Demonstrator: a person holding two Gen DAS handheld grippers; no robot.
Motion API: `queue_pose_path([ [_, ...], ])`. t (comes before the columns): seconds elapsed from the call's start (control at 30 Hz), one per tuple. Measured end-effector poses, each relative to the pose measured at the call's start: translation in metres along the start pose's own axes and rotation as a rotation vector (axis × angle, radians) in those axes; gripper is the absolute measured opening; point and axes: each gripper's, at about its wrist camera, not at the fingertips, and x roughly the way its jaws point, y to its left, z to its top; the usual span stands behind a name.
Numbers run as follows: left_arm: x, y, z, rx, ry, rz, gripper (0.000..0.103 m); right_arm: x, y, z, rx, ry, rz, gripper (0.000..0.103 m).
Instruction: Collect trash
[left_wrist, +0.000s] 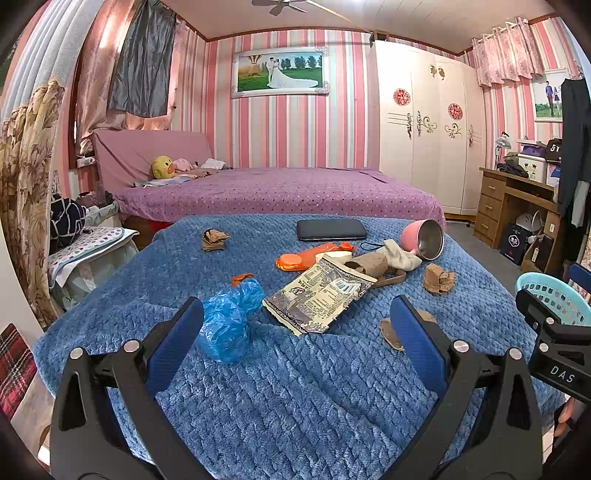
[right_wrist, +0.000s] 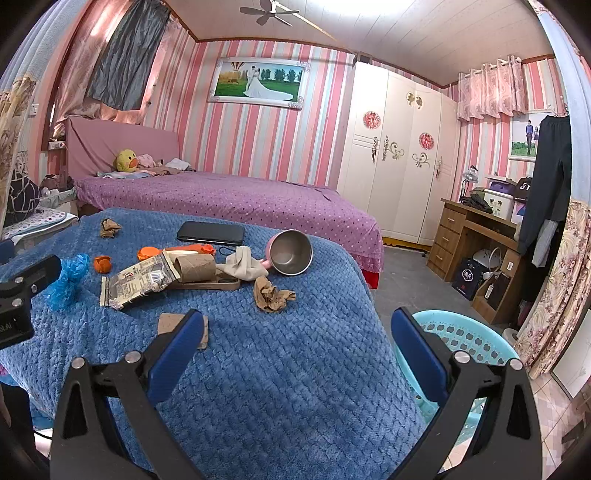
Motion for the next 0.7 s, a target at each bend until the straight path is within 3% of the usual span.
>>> queue_pose_path([
  [0.7,0.0029,0.0028,-0.0035,0.005,0.000,0.003,0.098,-0.0019,-0.0060,0.0016,0.035,-0.005,0.012,0.099],
])
